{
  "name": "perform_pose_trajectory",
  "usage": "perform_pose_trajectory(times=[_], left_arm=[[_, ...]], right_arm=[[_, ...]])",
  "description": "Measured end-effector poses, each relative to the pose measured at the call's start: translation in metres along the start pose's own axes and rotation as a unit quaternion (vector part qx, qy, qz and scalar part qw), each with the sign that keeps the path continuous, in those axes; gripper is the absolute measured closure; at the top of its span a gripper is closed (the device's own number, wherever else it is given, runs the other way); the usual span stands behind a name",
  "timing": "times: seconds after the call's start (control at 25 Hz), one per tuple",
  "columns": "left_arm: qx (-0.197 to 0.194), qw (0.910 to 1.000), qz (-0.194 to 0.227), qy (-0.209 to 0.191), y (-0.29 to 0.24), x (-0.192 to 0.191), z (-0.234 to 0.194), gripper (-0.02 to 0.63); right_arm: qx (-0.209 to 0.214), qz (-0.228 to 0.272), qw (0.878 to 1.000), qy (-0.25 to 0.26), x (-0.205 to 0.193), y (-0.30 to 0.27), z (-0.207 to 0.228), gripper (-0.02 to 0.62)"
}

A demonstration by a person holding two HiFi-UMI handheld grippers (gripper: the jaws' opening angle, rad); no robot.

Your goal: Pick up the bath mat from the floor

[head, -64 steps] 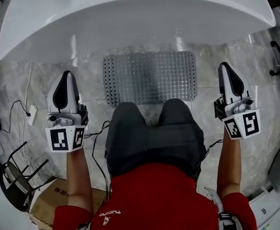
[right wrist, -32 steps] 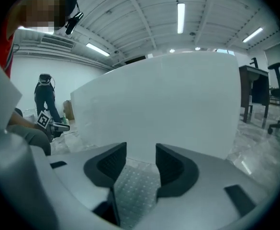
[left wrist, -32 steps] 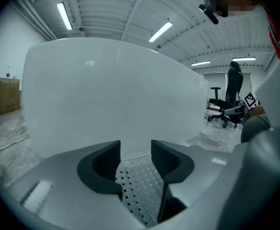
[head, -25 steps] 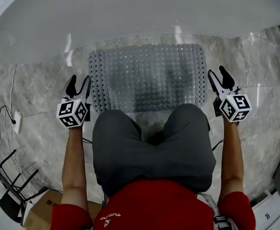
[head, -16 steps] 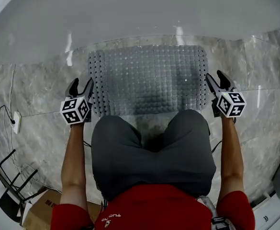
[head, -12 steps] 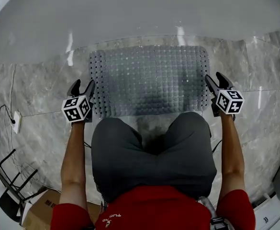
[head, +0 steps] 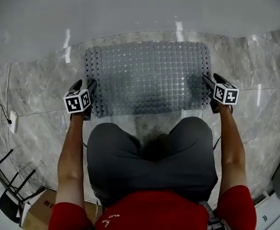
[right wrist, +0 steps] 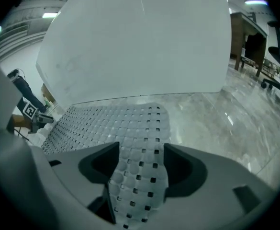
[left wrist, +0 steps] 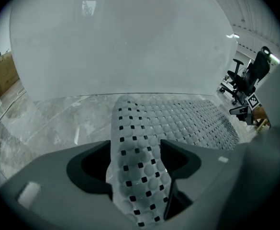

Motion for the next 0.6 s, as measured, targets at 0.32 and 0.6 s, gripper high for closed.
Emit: perform_pose_trajectory(times=[0.32, 0.6], left_arm=[[-0.006, 0.9989, -0.046, -0.009, -0.014, -0.014, -0.002, 0.284], [-0.008, 0.9970, -0.076, -0.001, -0.026, -0.022, -0.003, 0.278]], right_arm=[[-0.004, -0.036, 0.999, -0.012, -0.014, -0.018, 0.014, 0.330], [-0.020, -0.063, 0.998, -0.020, -0.025, -0.031, 0.024, 0.318]])
Point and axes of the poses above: the fingertips, and each gripper's own axes: y backward along the fingers, z to its right, x out of its top, the point moved 8 cm from there along y, backward along the fingers, and after that the axes turned 1 degree about x, right-handed, at the moved point
